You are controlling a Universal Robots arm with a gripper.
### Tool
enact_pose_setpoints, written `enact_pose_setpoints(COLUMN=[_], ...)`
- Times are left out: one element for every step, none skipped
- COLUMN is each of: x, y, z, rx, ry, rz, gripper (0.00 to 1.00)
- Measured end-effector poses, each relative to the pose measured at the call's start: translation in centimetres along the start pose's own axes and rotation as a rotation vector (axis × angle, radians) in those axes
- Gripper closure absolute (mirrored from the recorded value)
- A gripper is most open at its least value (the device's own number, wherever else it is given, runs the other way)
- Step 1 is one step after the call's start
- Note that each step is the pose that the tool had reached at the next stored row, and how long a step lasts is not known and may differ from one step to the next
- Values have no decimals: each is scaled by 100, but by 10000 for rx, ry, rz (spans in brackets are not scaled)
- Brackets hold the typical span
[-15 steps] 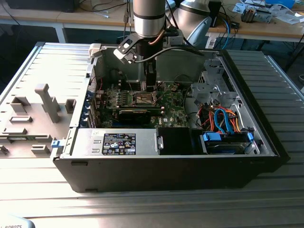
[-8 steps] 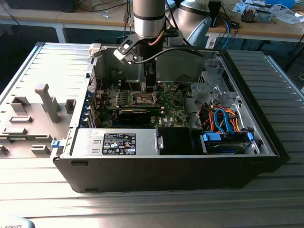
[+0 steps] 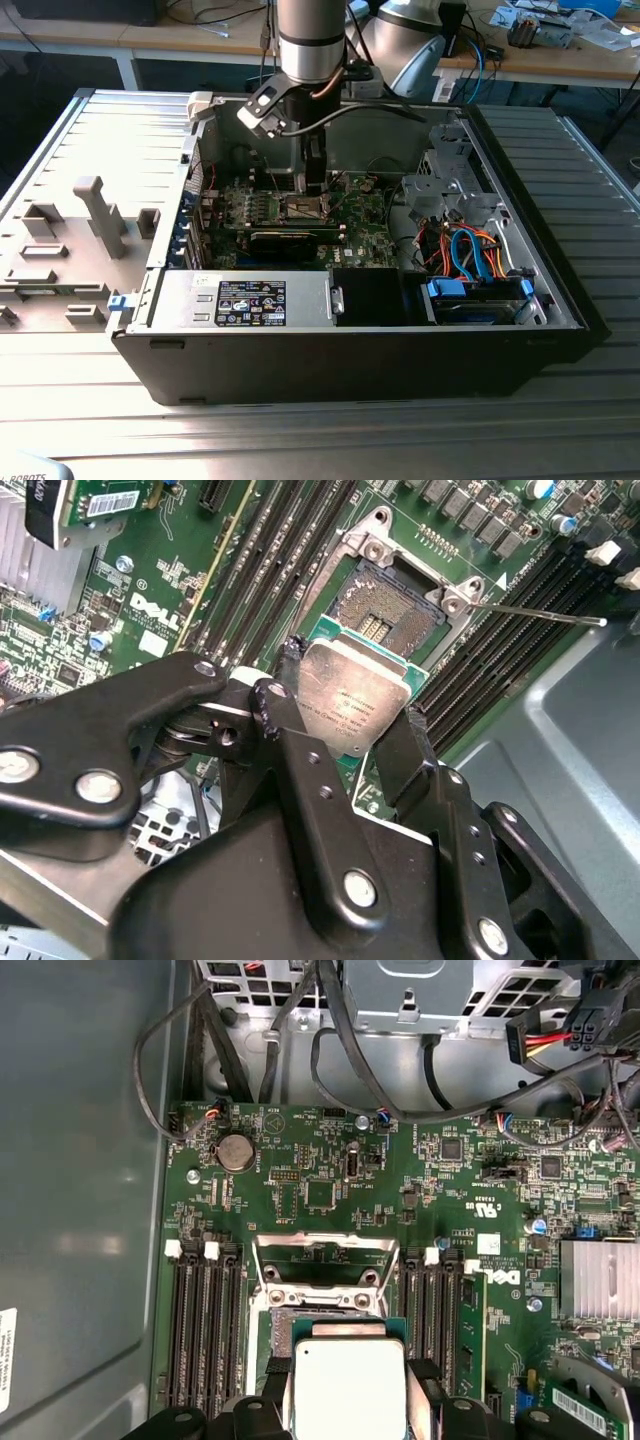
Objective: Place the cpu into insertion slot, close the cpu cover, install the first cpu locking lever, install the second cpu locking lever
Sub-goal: 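Place the cpu into insertion slot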
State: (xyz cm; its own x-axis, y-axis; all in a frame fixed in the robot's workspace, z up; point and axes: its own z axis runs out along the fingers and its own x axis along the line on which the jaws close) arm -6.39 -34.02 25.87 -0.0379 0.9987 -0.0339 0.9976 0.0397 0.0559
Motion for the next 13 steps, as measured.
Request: enact_pose_setpoints(x=[0, 0, 1, 1, 1, 2, 3, 3, 4, 4, 5, 5, 6], y=[-2, -4, -7, -9, -10, -10, -11, -11, -11, -12, -12, -12, -12], z=[2, 4, 7, 10, 12, 15, 17, 18, 21, 23, 25, 27, 29], rx=[0, 0, 1, 0, 0, 0, 0, 0, 0, 0, 0, 0, 0], ry=[0, 0, 0, 0, 1, 1, 0, 0, 1, 1, 1, 1, 0], rz=[0, 1, 0, 0, 0, 0, 0, 0, 1, 0, 1, 1, 0], gripper=[46, 46, 46, 46, 46, 46, 46, 46, 46, 46, 46, 46, 46])
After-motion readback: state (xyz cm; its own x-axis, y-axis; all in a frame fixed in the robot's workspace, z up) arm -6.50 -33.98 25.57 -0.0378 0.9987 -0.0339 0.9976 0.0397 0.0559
